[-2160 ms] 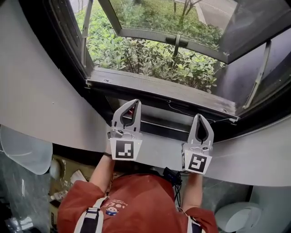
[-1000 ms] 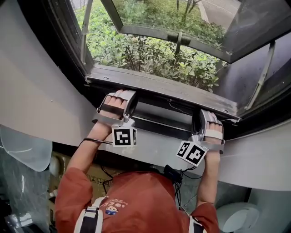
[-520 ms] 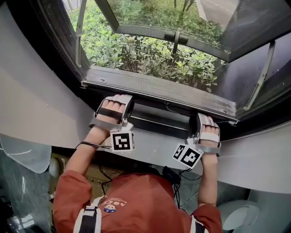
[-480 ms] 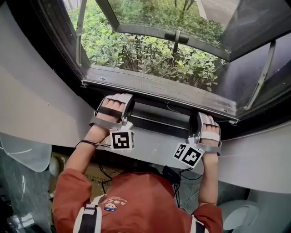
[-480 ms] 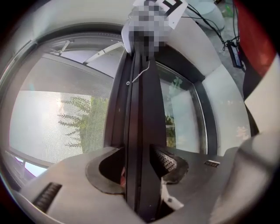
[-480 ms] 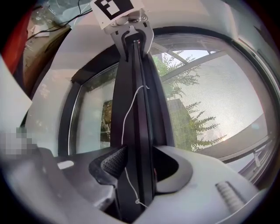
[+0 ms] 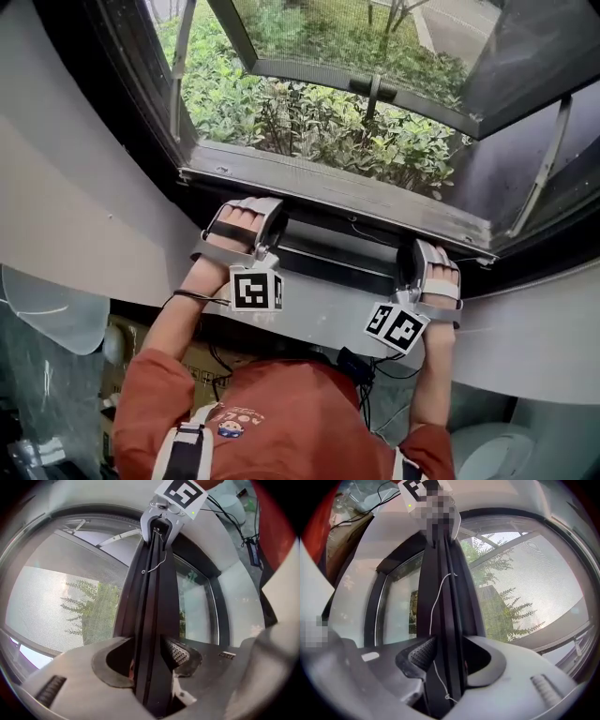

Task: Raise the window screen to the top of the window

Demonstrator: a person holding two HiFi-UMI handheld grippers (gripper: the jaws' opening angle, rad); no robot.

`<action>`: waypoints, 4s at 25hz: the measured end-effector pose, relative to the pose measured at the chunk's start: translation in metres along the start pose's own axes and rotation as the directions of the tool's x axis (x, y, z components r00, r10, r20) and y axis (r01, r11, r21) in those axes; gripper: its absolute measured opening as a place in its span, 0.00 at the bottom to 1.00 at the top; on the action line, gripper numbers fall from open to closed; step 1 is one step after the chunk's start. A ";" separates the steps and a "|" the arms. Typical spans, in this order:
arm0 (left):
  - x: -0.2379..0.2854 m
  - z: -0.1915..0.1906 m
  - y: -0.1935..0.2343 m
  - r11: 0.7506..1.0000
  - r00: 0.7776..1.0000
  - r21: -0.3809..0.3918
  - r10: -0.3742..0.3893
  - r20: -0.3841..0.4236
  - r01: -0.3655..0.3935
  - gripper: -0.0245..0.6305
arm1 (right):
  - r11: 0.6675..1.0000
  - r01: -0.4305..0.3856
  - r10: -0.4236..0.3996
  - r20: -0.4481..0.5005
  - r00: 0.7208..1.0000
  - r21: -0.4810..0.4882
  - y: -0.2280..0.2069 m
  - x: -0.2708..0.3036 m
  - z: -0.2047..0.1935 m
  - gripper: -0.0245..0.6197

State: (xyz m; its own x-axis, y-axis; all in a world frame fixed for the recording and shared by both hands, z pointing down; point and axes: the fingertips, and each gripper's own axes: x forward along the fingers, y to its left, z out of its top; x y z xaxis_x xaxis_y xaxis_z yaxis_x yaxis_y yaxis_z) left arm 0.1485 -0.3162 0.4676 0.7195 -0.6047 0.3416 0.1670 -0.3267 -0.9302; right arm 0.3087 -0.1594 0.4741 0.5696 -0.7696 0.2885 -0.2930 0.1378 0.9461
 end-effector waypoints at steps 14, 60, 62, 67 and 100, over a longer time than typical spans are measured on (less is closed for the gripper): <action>0.000 0.004 -0.001 0.990 0.990 -0.092 -0.100 0.095 0.109 0.31 | 0.988 -0.077 0.064 0.092 0.994 0.136 -0.004 0.000 0.002 0.30; -0.033 0.018 0.113 0.990 0.976 -0.051 0.136 0.173 -0.129 0.22 | 0.986 0.079 -0.103 0.167 0.981 0.147 -0.120 -0.027 0.019 0.25; -0.033 0.017 0.116 0.989 0.975 -0.052 0.143 0.173 -0.136 0.22 | 0.985 0.089 -0.114 0.168 0.979 0.146 -0.122 -0.027 0.020 0.24; -0.035 0.019 0.122 0.985 0.969 -0.052 0.171 0.177 -0.164 0.22 | 0.981 0.130 -0.155 0.179 0.972 0.145 -0.131 -0.030 0.020 0.20; -0.075 0.037 0.242 0.895 0.874 -0.025 0.441 0.204 -0.446 0.22 | 0.903 0.419 -0.429 0.247 0.869 0.096 -0.253 -0.064 0.037 0.18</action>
State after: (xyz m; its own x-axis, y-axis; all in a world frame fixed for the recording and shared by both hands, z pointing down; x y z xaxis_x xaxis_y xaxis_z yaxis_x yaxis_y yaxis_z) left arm 0.1602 -0.3229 0.2117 0.8400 -0.5244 -0.1393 -0.1881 -0.0406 -0.9813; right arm 0.3179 -0.1682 0.2109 0.4311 -0.8817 -0.1914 -0.0995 -0.2573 0.9612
